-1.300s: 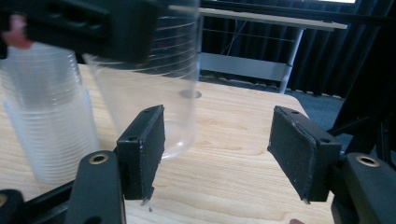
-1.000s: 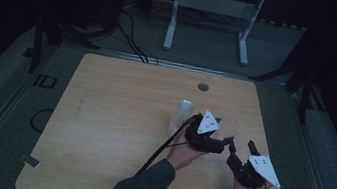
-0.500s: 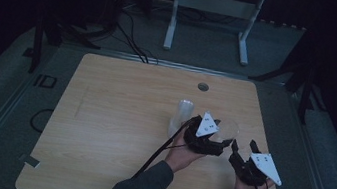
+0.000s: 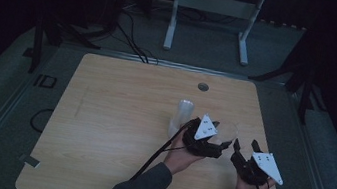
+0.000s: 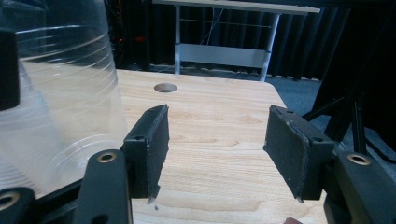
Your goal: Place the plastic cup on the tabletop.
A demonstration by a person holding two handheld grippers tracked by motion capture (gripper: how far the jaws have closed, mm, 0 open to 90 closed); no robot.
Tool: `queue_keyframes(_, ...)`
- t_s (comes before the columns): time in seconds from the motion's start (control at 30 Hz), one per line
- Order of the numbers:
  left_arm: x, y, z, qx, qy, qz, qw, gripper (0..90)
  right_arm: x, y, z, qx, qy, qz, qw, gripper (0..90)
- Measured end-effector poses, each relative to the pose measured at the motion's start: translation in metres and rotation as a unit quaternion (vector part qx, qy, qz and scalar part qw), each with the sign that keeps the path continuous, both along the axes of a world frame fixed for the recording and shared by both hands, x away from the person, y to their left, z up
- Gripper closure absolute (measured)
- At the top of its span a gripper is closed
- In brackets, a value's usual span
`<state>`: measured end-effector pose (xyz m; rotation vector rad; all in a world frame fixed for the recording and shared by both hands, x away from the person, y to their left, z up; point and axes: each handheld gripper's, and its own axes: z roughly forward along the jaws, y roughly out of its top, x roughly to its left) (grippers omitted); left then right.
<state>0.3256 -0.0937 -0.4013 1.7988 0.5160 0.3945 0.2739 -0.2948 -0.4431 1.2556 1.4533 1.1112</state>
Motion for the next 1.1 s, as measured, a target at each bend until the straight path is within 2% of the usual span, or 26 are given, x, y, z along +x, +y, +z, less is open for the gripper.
queue_keyframes(0.37, -0.004, 0.003, -0.003, 0.003, -0.004, -0.001, 1.0, 30.0, 0.001, 0.0, 0.0, 0.0, 0.001, -0.001, 1.0, 39.8)
queue_keyframes(1.1, -0.009, 0.014, -0.015, -0.004, 0.006, 0.001, 1.0, 30.0, 0.002, 0.001, 0.0, -0.003, 0.002, -0.002, 1.0, 40.1)
